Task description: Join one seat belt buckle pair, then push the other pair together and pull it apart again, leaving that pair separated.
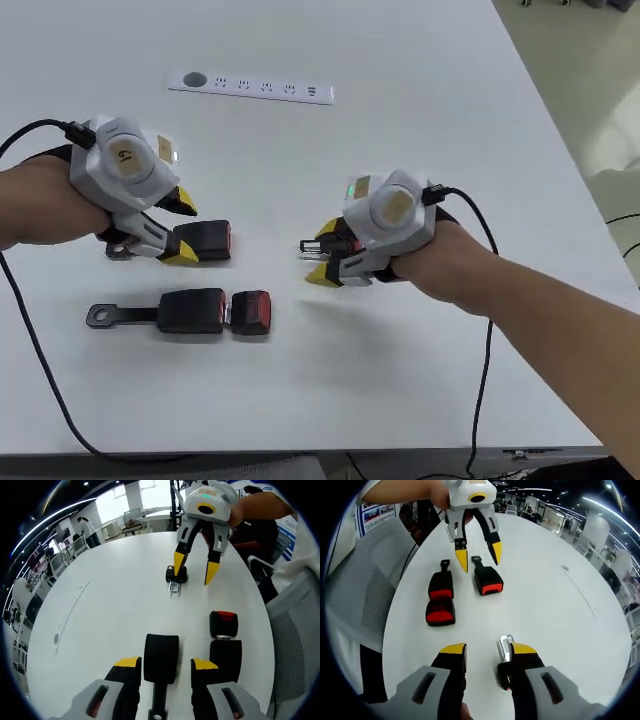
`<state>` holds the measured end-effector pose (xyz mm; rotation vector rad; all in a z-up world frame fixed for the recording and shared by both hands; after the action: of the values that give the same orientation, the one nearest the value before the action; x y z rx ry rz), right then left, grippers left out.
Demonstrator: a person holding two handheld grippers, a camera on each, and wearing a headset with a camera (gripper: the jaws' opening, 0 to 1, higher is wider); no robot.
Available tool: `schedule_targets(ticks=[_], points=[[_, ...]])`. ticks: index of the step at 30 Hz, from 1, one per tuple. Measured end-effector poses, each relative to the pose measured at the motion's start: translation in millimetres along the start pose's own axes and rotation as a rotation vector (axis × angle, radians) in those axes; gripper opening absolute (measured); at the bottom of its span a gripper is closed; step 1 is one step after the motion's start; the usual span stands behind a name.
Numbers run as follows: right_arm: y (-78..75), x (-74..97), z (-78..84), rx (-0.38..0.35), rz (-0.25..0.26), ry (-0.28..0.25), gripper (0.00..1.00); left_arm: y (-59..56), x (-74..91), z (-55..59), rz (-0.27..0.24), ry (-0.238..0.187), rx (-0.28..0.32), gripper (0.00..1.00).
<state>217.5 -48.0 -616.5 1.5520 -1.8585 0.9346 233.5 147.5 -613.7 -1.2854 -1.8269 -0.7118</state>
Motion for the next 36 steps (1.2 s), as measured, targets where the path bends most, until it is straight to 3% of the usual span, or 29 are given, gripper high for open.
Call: schedule_targets(ticks=[2, 6, 10, 13, 19, 30, 36], points=[[-9.5, 4.9, 8.4, 0.044, 0.026, 0.046, 0.32, 1.4, -3.6, 0.8, 0.009, 0.008, -0.014, 0.41], [-20.7, 7.7, 19.9, 0.028, 0.030, 0.060, 0.32, 3.1, -12.5, 0.3, 0.036, 0.018, -0.020, 0.42], [-25.9, 2.4, 34.6, 0.009, 0.004, 0.074, 0.32, 6.5, -16.3, -1.7, 0.036, 0.034, -0.033, 0.41], [-26.4, 2.7, 35.6, 0.003, -0.008, 0.074, 0.33, 10.6, -22.0, 2.7, 0.034, 0.057, -0.034, 0.41], [-32.6, -4.8, 47.7, 0.013, -0.042, 0.090, 0.33, 8.9, -28.8, 7.2, 0.056, 0.094, -0.049, 0.39], [-31.8, -8.1, 52.1, 0.044, -0.089, 0.078, 0.32, 9.2, -35.7, 8.8, 0.099, 0.096, -0.063, 0.34], [-29.0, -8.7, 48.6, 0.042, -0.082, 0.072, 0.32, 9.7, -36.9, 9.3, 0.101, 0.118, -0.073, 0.34]])
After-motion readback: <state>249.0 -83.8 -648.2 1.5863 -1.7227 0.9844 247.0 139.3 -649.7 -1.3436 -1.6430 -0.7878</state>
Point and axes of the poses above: the centre of the closed fingertips' face, and the gripper's own axes: x roughly backward along the fingers, y roughly to its left, z roughly out of its underside, the point moved 5 cm from there along x, roughly backward along the fingers, and after that the axes turned 8 degrees about x, right-handed, at the moved point
